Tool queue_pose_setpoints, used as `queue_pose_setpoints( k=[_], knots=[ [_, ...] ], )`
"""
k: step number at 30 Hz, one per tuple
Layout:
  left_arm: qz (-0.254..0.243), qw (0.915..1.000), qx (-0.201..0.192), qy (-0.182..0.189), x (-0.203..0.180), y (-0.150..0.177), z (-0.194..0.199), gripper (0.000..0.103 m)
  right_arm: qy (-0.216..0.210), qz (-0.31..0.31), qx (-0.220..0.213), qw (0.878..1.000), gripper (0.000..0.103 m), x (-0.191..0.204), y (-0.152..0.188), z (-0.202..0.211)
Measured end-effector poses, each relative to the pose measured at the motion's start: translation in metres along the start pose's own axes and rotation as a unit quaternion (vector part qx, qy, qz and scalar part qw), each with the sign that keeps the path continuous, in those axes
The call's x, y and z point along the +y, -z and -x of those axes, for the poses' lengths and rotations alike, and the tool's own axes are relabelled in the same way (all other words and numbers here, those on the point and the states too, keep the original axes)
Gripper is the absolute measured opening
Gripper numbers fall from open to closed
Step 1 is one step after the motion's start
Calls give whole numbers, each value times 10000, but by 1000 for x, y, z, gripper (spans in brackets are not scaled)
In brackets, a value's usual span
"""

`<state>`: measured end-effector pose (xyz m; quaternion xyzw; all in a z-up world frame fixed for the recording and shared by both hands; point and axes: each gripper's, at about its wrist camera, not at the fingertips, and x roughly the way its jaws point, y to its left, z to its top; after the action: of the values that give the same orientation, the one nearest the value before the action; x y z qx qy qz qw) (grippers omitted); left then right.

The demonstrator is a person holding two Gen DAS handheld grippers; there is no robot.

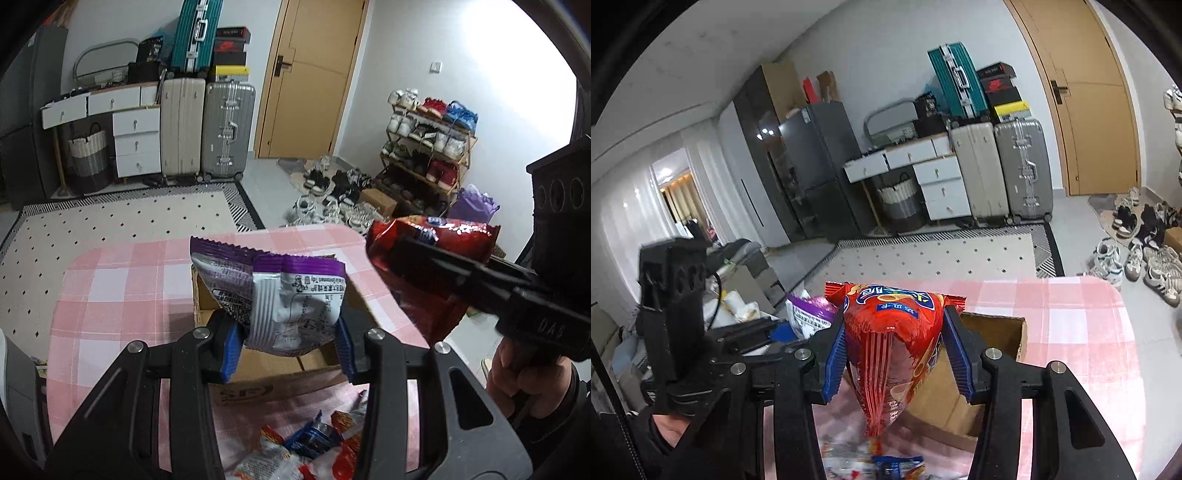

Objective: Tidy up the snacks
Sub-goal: 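Carry both held bags over the cardboard box with both tools, then open both tools to drop the bags into the box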

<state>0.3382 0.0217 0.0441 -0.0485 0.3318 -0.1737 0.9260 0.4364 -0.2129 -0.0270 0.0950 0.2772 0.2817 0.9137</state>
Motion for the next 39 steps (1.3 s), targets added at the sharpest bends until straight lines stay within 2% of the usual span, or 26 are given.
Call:
queue_pose_setpoints(
  k=[8,16,19,21,24,28,34,39],
  knots=[
    [51,9989,443,142,17,4,-76,39,322,-246,542,9977,49,-41,18,-68],
    [293,9973,654,166,38,12,-130,40,511,-271,726,9957,50,-61,31,-108],
    [325,9969,720,2,49,19,-140,52,470,-330,819,9950,50,-68,34,-119],
    [432,9959,775,-177,57,25,-142,71,510,-309,823,9948,53,-70,35,-122],
    [606,9954,724,-148,68,26,-141,86,560,-346,729,9952,59,-72,36,-116],
    [642,9956,660,-197,74,28,-132,86,588,-380,609,9957,62,-69,34,-99],
    [682,9972,258,-175,65,40,-79,86,582,-297,316,9974,69,-47,35,-56],
    [712,9970,51,-313,48,53,-27,86,527,-251,72,9983,72,-27,39,-16]
  ],
)
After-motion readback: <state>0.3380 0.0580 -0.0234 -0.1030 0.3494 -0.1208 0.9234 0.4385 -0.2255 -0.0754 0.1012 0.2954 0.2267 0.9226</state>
